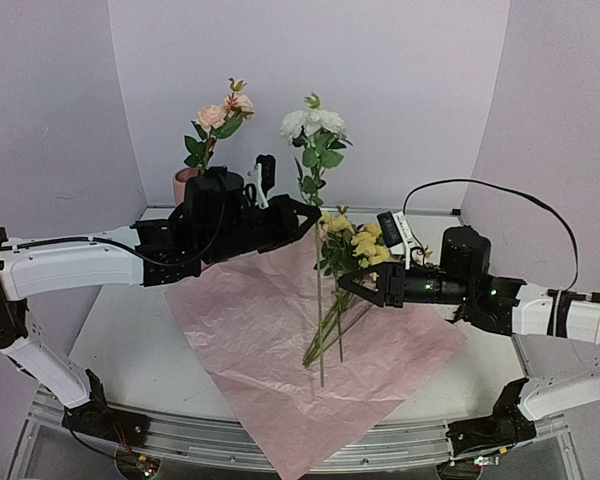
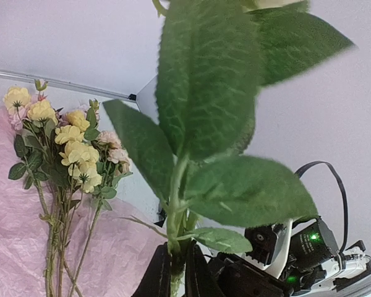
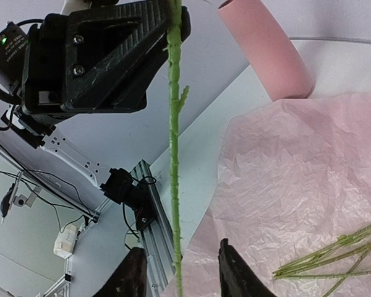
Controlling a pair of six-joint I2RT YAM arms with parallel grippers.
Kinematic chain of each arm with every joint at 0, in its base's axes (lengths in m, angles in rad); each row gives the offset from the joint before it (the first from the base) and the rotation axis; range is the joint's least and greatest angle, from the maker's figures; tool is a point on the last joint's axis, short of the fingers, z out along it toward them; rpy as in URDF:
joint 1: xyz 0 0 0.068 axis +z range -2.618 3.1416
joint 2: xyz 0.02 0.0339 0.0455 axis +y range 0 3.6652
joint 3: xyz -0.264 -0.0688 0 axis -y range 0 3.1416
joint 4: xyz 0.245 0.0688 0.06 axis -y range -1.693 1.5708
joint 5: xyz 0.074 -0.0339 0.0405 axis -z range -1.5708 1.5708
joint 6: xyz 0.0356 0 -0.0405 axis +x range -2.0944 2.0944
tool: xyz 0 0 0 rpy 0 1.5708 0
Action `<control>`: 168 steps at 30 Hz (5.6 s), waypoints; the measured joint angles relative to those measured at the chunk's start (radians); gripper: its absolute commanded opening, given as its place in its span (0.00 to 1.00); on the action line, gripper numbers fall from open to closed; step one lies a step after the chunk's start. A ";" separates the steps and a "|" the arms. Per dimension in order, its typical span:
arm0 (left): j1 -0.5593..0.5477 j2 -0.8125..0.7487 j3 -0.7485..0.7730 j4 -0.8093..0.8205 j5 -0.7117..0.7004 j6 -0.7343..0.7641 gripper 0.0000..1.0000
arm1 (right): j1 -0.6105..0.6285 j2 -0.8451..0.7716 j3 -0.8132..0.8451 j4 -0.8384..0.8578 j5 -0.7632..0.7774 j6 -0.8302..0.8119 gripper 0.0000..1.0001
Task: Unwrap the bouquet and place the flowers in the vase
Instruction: Insert the fake flower into the vase, then pick up the fake flower from the wrapping paper.
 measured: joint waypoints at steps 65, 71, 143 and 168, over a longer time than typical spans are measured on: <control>0.408 0.155 0.667 0.254 -0.494 1.227 0.00 | 0.000 -0.074 0.031 -0.159 0.127 -0.033 0.81; 0.470 0.195 0.665 0.271 -0.484 1.139 0.00 | 0.000 -0.085 0.031 -0.177 0.141 -0.045 0.81; 0.555 -0.363 -0.474 -0.249 0.032 0.045 0.71 | 0.002 0.224 0.125 -0.500 0.600 0.131 0.35; 0.384 -0.312 -0.498 -0.251 0.112 -0.031 0.73 | -0.078 0.466 0.245 -0.608 0.757 0.458 0.35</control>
